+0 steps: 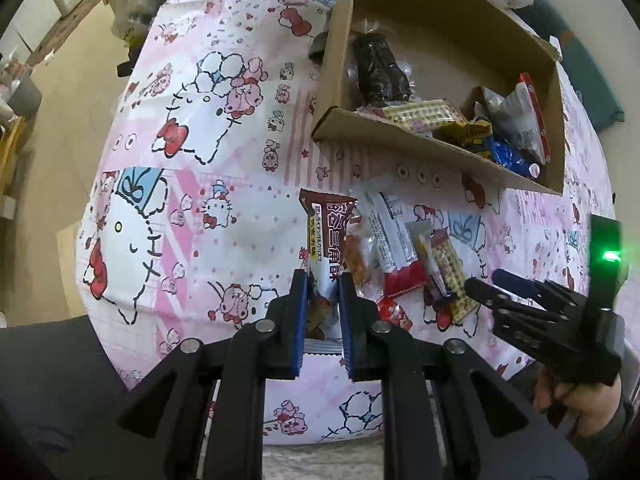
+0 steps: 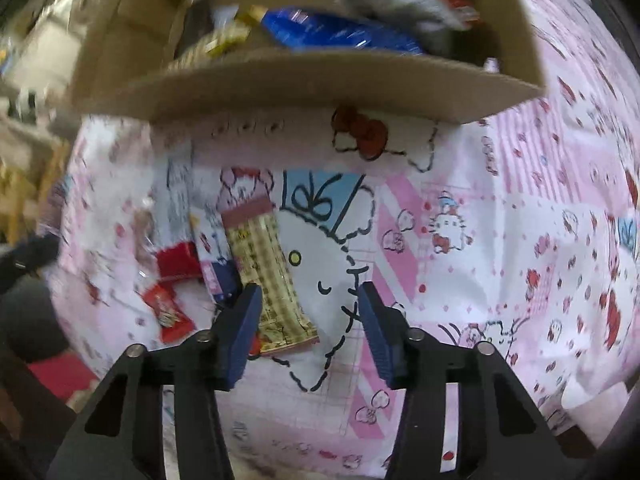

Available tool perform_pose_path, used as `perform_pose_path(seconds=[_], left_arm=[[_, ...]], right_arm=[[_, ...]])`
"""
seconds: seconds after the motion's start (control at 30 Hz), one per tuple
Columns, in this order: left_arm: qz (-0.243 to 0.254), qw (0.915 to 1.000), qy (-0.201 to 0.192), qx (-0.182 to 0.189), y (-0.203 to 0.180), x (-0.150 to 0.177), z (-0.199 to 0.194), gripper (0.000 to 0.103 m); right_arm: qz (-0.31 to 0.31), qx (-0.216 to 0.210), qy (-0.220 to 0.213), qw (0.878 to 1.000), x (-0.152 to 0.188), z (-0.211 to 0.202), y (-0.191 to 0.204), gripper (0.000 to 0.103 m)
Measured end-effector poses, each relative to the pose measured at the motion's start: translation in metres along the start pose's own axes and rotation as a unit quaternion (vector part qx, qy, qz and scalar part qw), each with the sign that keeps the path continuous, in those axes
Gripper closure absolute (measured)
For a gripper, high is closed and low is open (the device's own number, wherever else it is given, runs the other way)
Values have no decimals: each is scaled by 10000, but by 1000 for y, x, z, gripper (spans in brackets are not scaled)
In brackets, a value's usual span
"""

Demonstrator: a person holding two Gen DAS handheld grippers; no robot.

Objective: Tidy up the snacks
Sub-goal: 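Grasp a brown chocolate bar with the left tool while the right tool reaches a wafer bar, then carry the chocolate bar into the box while the right tool carries the wafer bar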

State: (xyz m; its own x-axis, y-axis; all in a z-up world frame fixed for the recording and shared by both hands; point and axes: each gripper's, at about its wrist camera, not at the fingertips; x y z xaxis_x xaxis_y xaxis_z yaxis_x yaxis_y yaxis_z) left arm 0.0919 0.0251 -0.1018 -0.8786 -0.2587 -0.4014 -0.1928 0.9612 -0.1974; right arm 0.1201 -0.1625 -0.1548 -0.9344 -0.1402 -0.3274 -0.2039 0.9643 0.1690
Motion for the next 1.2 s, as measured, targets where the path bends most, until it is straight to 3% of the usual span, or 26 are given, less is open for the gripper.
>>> perform_pose_path(seconds=[0.27,0.33,0.37,0.4,0.67,0.8,1.03,1.2], left_arm=[[-137,9998,-58,-158,3,2,12,91],[-194,9997,-25,-176,5,2,16,91],[-196,9997,-19,-174,5,2,17,91],[-179,9997,-25,-186,4,1,18,91],[35,9995,-138,-296,-1,3,18,91],[42,9992,-165,-368,0,3,19,91],[97,9978,-189,-624,4,7,23,91],[-38,9963,-730,-453,4,0,-5,91]], right_arm=[[-743,111,68,9972,0,26,36,52],[-872,173,20,9960,-1,27,40,56],[-887,146,-12,9959,-1,27,41,72],[-904,142,-39,9958,-1,24,42,75],[-478,-100,-107,9988,2,-1,19,76],[-273,-264,-391,9985,3,-33,11,76],[-431,-968,-1017,9892,6,-83,24,76],[-273,-1462,-1699,9742,-14,-109,25,76]])
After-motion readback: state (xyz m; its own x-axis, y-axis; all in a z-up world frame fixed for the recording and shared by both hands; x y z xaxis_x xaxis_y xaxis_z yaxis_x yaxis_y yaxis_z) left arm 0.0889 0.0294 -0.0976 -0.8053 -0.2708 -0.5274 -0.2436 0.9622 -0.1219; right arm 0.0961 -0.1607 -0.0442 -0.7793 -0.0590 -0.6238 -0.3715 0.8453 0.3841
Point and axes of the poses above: each gripper's, at about its wrist camera, not at the fingertips, and z roughly the way its jaws point, y to its left, x to its underside, and after that the axes turned 13 degrees about -y, right-handed
